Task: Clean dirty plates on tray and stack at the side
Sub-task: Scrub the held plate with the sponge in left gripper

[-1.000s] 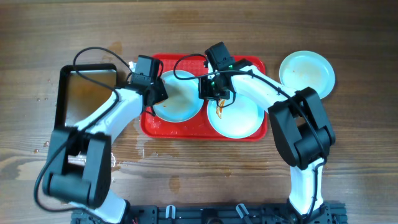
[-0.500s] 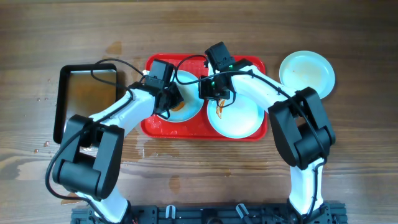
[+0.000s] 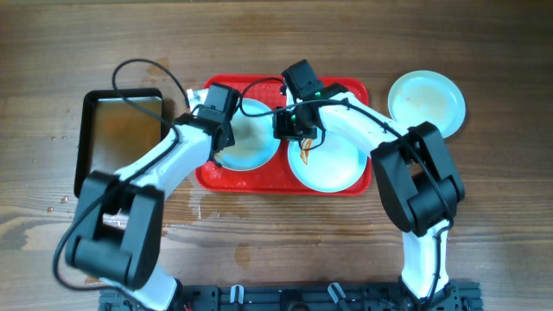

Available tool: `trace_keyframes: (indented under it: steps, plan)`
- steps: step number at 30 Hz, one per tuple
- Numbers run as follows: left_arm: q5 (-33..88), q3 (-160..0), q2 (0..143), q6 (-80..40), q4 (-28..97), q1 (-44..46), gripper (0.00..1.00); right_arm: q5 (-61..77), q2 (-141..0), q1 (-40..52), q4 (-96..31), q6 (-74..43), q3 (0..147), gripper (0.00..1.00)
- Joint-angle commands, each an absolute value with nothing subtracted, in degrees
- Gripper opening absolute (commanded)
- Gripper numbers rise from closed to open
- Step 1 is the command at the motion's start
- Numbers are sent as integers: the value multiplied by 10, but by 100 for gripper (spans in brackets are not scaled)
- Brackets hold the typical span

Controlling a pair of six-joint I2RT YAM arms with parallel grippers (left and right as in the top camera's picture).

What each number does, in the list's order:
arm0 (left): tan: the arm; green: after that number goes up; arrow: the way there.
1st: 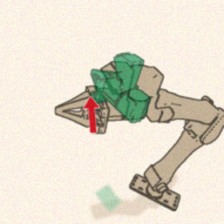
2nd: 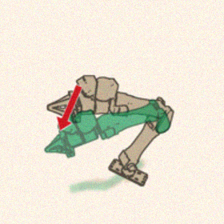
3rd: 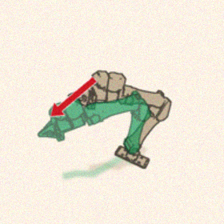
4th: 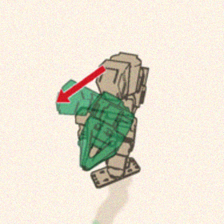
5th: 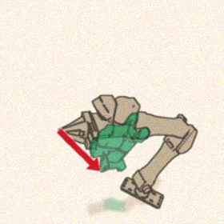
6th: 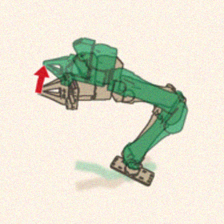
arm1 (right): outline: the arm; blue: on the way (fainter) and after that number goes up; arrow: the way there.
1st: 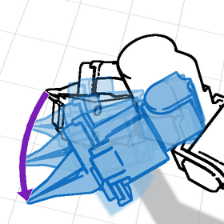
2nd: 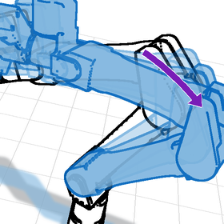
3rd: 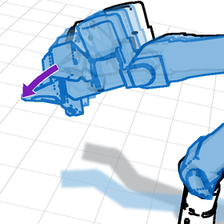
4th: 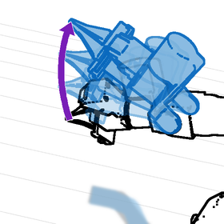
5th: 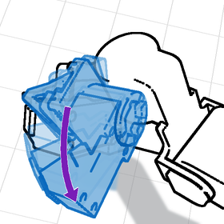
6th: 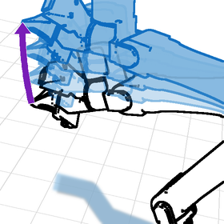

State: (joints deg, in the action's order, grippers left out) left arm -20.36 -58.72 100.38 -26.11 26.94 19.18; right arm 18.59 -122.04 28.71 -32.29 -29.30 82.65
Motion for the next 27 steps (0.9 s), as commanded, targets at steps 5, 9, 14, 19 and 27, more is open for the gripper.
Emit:
trace_keyframes:
  steps: [5,9,14,19,27]
  plan:
    - [16,-583,983,-286,230,185,4,173,-1229,283,-322,-285,825,6]
    - [56,-581,1039,-323,213,185,4,173,-1229,283,-320,-285,825,6]
    - [22,-581,1084,-316,218,185,4,173,-1229,283,-320,-285,825,6]
    - [-125,-581,1083,-253,240,185,4,173,-1229,283,-321,-284,825,6]
    - [-276,-582,1004,-224,280,185,4,147,-1229,283,-324,-265,825,7]
